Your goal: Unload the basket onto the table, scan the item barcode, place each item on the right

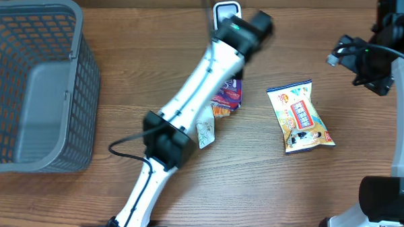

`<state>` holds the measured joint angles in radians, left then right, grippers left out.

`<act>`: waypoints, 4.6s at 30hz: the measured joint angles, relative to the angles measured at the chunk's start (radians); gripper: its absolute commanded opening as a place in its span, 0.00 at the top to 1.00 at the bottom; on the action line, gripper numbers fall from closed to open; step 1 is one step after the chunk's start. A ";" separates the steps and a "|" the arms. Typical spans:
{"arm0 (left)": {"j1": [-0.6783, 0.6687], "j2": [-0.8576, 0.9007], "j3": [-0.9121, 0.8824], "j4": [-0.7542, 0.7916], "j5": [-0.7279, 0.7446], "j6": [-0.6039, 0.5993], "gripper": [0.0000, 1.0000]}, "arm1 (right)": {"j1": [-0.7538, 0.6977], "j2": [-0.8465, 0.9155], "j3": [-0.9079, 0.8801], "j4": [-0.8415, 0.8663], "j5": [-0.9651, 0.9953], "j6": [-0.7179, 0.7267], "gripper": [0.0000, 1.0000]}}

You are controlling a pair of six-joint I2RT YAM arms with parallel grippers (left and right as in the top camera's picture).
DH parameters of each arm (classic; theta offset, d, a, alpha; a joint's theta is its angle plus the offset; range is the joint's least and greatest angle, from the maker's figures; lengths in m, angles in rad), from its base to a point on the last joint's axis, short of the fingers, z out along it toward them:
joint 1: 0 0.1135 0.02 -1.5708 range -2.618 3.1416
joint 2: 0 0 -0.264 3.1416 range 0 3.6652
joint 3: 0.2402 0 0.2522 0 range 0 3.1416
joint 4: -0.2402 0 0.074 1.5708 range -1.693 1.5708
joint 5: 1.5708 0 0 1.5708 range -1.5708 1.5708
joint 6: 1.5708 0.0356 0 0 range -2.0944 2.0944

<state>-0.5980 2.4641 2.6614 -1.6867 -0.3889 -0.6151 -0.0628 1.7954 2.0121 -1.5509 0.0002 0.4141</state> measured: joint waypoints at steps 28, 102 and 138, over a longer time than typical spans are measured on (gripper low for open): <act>0.481 -0.001 0.000 0.000 0.241 -0.039 0.00 | 0.775 0.320 -0.003 0.328 0.177 -0.241 0.00; 0.509 -0.001 0.000 0.000 0.251 -0.006 0.00 | 0.183 0.388 0.105 0.111 -0.672 -0.145 0.96; 0.509 -0.001 0.000 0.000 0.251 -0.006 0.00 | 0.079 0.388 0.095 -0.143 -0.173 -0.314 0.06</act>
<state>-0.0891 2.4634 2.6614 -1.6871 -0.1375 -0.6216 0.0158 2.1834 2.1071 -1.6943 -0.1730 0.0998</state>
